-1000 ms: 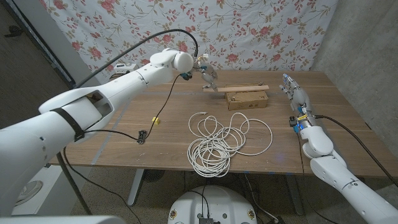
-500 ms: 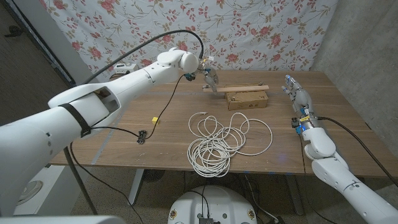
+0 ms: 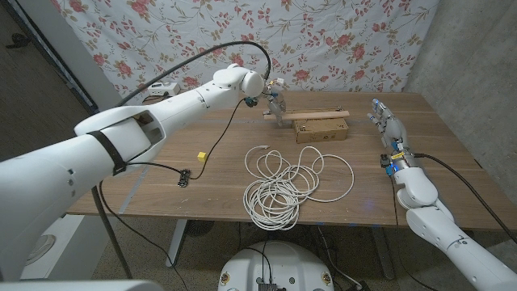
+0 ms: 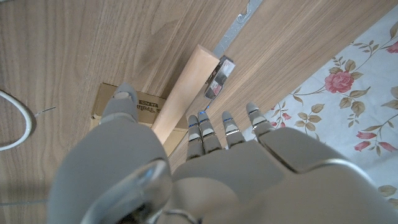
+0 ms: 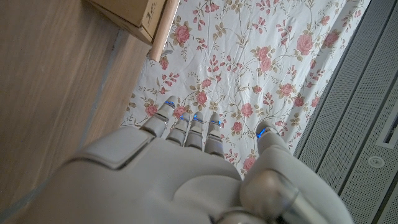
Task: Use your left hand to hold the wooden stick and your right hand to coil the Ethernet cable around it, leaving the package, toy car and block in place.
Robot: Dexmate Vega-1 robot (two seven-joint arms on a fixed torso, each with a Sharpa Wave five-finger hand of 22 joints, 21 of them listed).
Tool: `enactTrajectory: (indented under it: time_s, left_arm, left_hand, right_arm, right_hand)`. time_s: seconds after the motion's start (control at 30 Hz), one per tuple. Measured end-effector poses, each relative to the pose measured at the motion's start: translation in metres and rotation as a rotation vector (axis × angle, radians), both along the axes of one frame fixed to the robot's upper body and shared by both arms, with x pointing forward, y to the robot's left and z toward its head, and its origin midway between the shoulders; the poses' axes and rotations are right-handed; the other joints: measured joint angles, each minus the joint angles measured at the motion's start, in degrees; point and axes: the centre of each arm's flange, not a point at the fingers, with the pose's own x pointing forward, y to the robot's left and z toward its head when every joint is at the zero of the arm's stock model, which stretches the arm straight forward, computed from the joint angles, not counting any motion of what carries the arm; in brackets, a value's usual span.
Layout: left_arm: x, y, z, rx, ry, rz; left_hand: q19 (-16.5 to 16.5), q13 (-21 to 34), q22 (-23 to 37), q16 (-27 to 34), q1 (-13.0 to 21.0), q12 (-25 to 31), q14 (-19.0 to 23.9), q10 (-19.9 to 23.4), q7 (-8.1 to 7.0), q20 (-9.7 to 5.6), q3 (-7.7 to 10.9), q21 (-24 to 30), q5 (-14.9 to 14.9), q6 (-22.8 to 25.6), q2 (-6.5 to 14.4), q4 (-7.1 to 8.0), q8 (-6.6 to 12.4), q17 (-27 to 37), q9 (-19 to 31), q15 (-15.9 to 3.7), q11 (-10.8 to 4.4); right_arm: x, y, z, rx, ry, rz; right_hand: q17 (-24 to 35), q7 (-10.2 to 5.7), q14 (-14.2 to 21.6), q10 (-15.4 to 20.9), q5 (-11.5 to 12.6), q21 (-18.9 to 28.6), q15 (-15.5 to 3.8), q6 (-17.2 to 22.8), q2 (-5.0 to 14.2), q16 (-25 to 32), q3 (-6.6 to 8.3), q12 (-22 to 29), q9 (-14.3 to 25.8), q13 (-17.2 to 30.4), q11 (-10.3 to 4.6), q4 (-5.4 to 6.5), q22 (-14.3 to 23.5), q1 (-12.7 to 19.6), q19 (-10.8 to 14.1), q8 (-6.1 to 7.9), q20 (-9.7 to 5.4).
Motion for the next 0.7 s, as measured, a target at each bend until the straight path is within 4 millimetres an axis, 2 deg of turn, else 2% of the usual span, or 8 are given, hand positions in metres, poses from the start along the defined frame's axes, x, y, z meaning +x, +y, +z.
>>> enactTrajectory:
  time_s: [0.13,0.37,0.63,0.7]
  left_arm:
    - [0.003,-0.003,-0.003,0.007,0.007,-0.003]
    - [0.009,-0.011,-0.008,0.016,0.018,-0.017]
    - [0.012,-0.018,-0.013,0.029,0.018,-0.029]
    - [0.014,-0.020,-0.016,0.038,0.012,-0.030]
  left_hand:
    - [0.20,-0.22,0.04,0.00,0.06,0.00,0.00,0.70,-1.04,-0.20,0.23,0.00,-0.17,0.42,0.06,0.23,-0.50,0.00,0.00,0.00,-0.70]
    - [0.20,-0.22,0.15,0.00,0.52,-0.22,0.00,0.39,-1.67,-0.20,0.23,0.00,-0.84,-0.18,0.54,0.23,-0.75,0.00,0.00,0.00,-1.00]
    - [0.61,-0.47,0.15,0.00,1.53,-0.43,0.32,0.79,-1.65,-0.21,0.44,0.00,-1.13,-0.16,2.15,0.39,-0.82,0.01,0.00,-0.32,-1.21]
    - [1.15,-0.46,0.15,0.00,2.05,-0.43,0.56,1.55,-1.34,-0.34,0.83,0.00,-1.51,0.15,2.67,-0.01,-0.82,0.01,0.00,-0.56,-1.04]
  right_arm:
    - [0.000,-0.001,0.000,0.000,0.001,-0.002]
    - [0.000,-0.003,0.000,-0.001,0.000,-0.006]
    - [-0.001,-0.004,-0.001,0.002,0.002,-0.010]
    - [-0.001,-0.004,-0.001,0.002,0.002,-0.011]
  right_hand:
    - [0.00,0.00,0.00,0.00,0.00,0.00,0.00,0.00,-0.22,0.00,0.00,0.00,0.00,0.00,0.00,0.00,0.00,-0.22,0.00,0.00,0.00]
    - [0.00,0.00,0.00,0.31,0.00,0.00,0.00,0.00,-0.22,0.00,0.00,0.00,0.00,0.00,0.31,0.00,0.00,-0.22,0.00,0.00,0.00]
    - [0.00,0.00,0.30,0.53,0.00,0.00,0.31,0.00,-0.12,0.00,0.00,0.00,0.00,0.00,0.09,0.00,0.00,-0.31,0.00,0.00,0.00]
    - [0.00,0.00,0.30,0.52,0.00,0.00,0.30,-0.01,-0.07,0.00,0.00,0.01,0.00,0.00,0.10,0.00,0.00,-0.37,0.00,0.00,0.00]
